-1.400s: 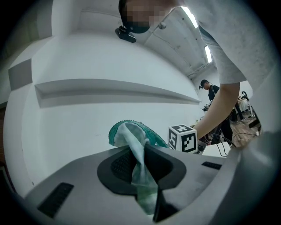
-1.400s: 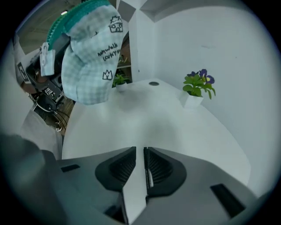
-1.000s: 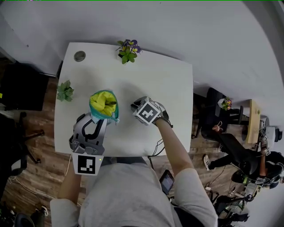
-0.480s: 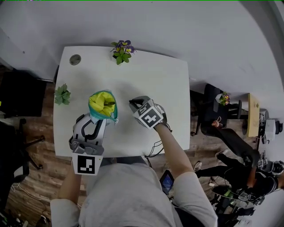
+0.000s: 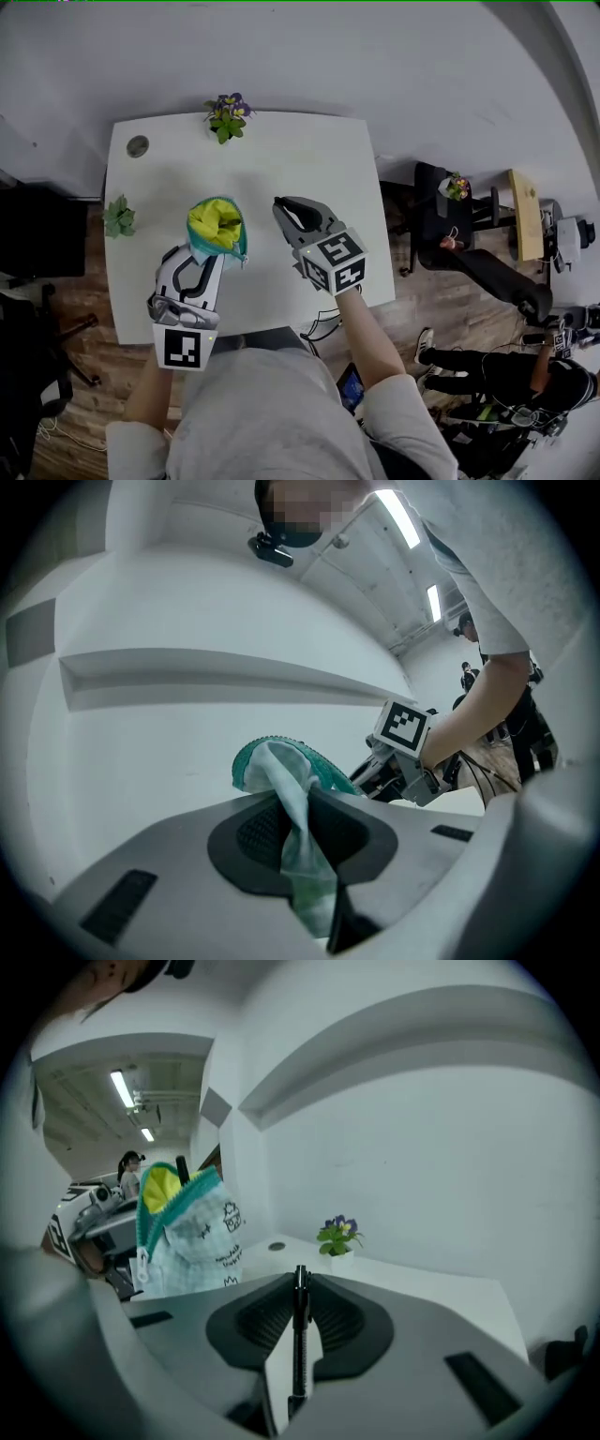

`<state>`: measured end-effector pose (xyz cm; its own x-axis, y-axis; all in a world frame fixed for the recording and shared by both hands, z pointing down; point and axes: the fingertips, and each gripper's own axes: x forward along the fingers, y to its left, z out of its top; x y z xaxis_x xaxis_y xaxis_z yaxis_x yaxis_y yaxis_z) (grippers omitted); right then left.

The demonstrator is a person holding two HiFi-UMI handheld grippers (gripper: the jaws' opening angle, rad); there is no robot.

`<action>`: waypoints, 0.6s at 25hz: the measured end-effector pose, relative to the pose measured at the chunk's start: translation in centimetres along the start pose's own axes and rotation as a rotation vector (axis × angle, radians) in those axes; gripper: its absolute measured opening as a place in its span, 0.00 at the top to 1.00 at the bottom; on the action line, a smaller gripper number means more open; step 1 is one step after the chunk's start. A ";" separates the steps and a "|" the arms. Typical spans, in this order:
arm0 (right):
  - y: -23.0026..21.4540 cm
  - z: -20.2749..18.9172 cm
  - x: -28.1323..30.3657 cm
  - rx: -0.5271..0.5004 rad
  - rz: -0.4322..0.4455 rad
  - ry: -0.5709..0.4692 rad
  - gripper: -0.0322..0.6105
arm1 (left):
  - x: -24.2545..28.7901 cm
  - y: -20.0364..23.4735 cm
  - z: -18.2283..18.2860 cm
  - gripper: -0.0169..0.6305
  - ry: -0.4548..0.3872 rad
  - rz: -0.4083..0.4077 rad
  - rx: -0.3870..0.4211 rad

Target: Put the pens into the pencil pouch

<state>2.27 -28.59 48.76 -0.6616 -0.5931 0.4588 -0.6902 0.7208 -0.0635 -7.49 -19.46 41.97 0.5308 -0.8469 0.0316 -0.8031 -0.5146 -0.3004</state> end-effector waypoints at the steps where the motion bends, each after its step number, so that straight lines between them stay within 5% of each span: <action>1: 0.1 0.6 -0.7 0.013 -0.011 -0.037 0.84 | 0.0 -0.3 0.1 0.86 -0.003 -0.010 0.001; 15: 2.3 10.7 -10.6 0.127 -0.047 -0.515 0.84 | 0.7 -3.2 1.3 0.86 -0.038 -0.110 0.005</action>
<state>4.57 -24.49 34.32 -0.6651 -0.7462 -0.0290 -0.7317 0.6589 -0.1744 -4.21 -18.20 41.74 0.6255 -0.7797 0.0285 -0.7382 -0.6032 -0.3020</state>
